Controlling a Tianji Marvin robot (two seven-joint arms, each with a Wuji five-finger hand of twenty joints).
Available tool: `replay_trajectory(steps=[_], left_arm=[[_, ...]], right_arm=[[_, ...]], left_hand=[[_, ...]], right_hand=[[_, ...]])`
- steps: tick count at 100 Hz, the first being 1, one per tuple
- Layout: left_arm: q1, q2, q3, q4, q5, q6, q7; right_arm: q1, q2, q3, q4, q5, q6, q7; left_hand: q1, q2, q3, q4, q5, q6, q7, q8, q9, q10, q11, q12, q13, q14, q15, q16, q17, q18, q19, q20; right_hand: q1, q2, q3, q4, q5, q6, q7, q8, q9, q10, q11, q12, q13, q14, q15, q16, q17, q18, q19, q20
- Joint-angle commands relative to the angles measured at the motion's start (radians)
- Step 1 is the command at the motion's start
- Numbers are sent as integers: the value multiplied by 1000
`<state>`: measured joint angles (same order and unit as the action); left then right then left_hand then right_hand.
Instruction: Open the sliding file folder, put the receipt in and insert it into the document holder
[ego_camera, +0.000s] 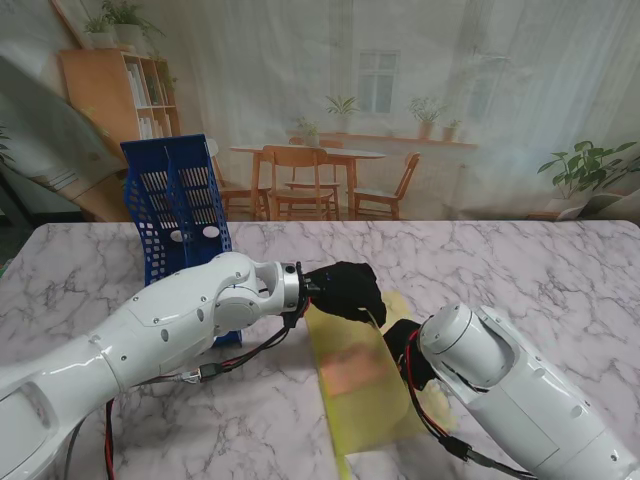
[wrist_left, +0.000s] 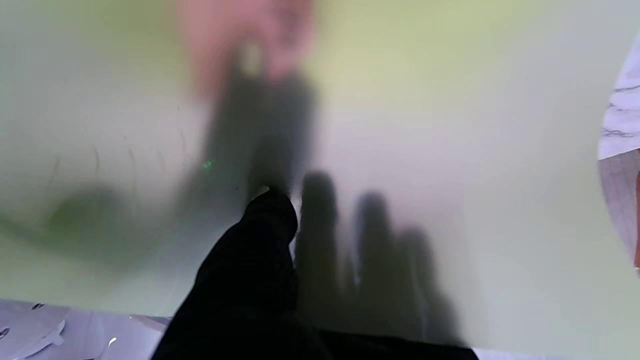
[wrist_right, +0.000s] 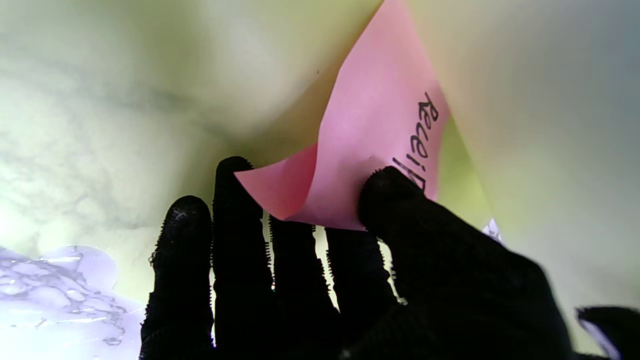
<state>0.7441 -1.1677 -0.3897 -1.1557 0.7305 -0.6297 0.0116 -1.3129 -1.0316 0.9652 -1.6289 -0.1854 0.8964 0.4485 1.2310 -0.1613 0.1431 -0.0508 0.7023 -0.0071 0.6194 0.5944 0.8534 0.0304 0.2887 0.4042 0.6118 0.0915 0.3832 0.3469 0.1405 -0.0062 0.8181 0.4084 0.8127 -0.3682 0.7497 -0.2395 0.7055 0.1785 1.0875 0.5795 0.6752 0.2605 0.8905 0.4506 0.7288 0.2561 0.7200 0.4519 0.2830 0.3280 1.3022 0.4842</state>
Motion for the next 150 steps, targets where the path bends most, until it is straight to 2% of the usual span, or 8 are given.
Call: replay_trajectory(steps=[1, 17, 34, 44, 60, 92, 113, 150], left_arm=[[-2, -2, 1, -4, 1, -3, -15], [-2, -3, 2, -5, -2, -2, -18], [-1, -2, 1, -5, -2, -1, -18], [0, -2, 0, -5, -2, -1, -18], [0, -2, 1, -5, 0, -1, -17], [3, 2, -5, -8, 7, 0, -14], [1, -1, -1, -5, 4, 1, -14], [3, 1, -4, -6, 9, 1, -12]], right_arm=[[4, 1, 0, 5, 10, -4, 1], [8, -7, -11, 16, 18, -14, -10], [12, -3, -20, 25, 13, -25, -1], [12, 4, -19, 26, 5, -30, 18], [-7, 1, 10, 24, 4, -40, 12], [-71, -16, 101, -5, 10, -43, -36], [-66, -9, 83, -5, -9, -53, -21], [-71, -1, 78, -22, -9, -50, -5]], left_hand=[[60, 66, 56, 14, 83, -32, 208, 63, 27, -4, 12, 7, 10, 11, 26, 8, -8, -33, 37, 15], [60, 66, 56, 15, 83, -31, 208, 63, 26, -3, 12, 7, 10, 11, 26, 8, -8, -34, 37, 15], [60, 66, 55, 14, 82, -33, 208, 63, 26, -2, 12, 7, 11, 11, 27, 8, -8, -33, 37, 15], [60, 68, 56, 15, 83, -31, 207, 63, 25, -3, 12, 6, 10, 11, 26, 8, -8, -33, 38, 15], [60, 67, 56, 15, 82, -31, 207, 63, 25, -3, 12, 6, 10, 12, 26, 8, -8, -33, 38, 15], [60, 68, 55, 15, 81, -31, 208, 63, 25, -1, 13, 7, 10, 12, 27, 9, -8, -33, 38, 15], [60, 68, 54, 14, 80, -32, 208, 63, 25, -1, 13, 6, 10, 12, 27, 9, -9, -33, 38, 15], [60, 68, 54, 14, 80, -31, 207, 63, 26, -2, 13, 6, 10, 13, 27, 9, -9, -33, 38, 15]], right_hand=[[39, 47, -7, 35, -19, -43, 33, 26, -27, -10, 46, 13, -1, -7, 59, 13, -4, -2, 35, 14], [34, 55, -37, 37, -28, -84, 14, 1, -31, -15, 46, 17, -9, -4, 54, 13, -12, -6, 33, 14], [-100, 20, -78, 58, -91, -97, -135, -155, -70, -17, -30, 5, -65, -3, 14, 7, -50, -24, 9, 3], [-249, 59, -63, 142, -89, -68, -404, -70, -148, -23, -62, -8, -140, -11, -15, 10, -91, -44, -12, 14], [-320, 117, -188, 149, -195, -137, -532, -74, -274, -30, -87, -18, -247, -34, -31, 17, -142, -76, -24, 39], [-281, 201, -348, 160, -81, -120, -524, -78, -301, -23, -109, -38, -298, -31, -45, 17, -172, -90, -33, 74], [-116, 144, -238, 107, 41, -195, -351, -165, -244, -31, -110, -46, -260, -31, -35, 16, -143, -80, -21, 80], [-323, 178, -303, 151, -105, -183, -566, -133, -307, -32, -139, -55, -317, -41, -60, 8, -177, -91, -31, 70]])
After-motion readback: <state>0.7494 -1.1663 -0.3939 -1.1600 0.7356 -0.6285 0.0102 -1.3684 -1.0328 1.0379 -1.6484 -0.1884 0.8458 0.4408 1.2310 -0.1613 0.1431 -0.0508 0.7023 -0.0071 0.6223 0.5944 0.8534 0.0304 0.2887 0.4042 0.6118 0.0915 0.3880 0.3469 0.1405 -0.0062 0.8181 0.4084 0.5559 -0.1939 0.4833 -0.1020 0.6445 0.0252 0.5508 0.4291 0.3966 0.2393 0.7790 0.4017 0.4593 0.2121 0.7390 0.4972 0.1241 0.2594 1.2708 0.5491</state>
